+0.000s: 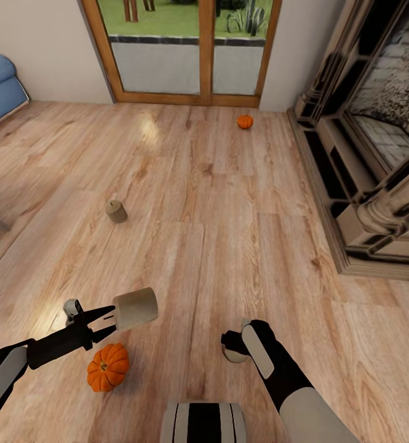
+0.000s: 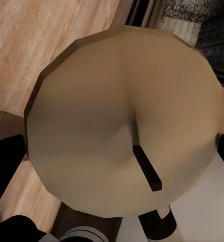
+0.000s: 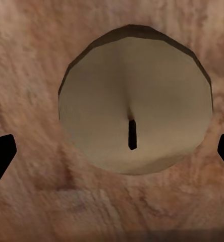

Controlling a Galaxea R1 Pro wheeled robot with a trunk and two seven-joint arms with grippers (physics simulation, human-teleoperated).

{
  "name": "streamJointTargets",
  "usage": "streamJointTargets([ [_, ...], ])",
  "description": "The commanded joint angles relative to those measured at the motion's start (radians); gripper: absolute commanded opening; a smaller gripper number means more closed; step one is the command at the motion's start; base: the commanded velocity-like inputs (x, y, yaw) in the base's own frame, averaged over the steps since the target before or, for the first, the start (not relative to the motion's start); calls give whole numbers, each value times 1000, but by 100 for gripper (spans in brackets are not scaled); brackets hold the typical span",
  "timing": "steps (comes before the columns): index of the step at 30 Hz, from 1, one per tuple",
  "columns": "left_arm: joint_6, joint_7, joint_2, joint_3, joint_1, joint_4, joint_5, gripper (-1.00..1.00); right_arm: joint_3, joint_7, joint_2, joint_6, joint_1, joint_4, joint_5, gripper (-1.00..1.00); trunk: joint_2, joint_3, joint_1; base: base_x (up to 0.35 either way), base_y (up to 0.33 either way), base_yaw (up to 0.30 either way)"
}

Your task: Place each of the two pumpkins and all three candles from the living room inside a cabinet in the living room (use any cabinet), then make sure every cabinet is closed, and position the cauldron so it is next to a table in the living room.

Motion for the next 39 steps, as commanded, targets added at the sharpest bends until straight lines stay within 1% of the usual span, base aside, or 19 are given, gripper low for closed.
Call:
streamJointTargets([
  [1,1,0,0,0,0,0,2,-100,0,0,-1,-2,0,1,0,100,0,0,0,0,0,0],
  [3,1,0,0,0,0,-1,2,-100,-1,0,-4,-9,0,2,0,100,0,0,0,0,0,0],
  [8,1,0,0,0,0,-2,2,-100,-2,0,-5,-12,0,2,0,100,-1,-19,2,0,0,0],
  [21,1,0,0,1,0,-2,2,-100,-2,0,-6,-13,0,3,0,100,-1,-19,2,1,0,0],
  [26,1,0,0,2,0,-2,2,-100,-2,0,-5,-13,0,3,0,100,-1,-19,2,104,0,0],
  [34,1,0,0,2,0,-2,2,-100,-3,0,-6,-13,0,3,0,100,-1,-19,2,12,0,0],
  [38,1,0,0,2,0,-2,2,-100,-3,0,-7,-12,0,3,0,100,-2,-35,4,0,0,0],
  [39,1,0,0,2,0,-2,2,-100,-4,0,-7,-12,0,3,0,100,-2,-35,4,0,0,0],
])
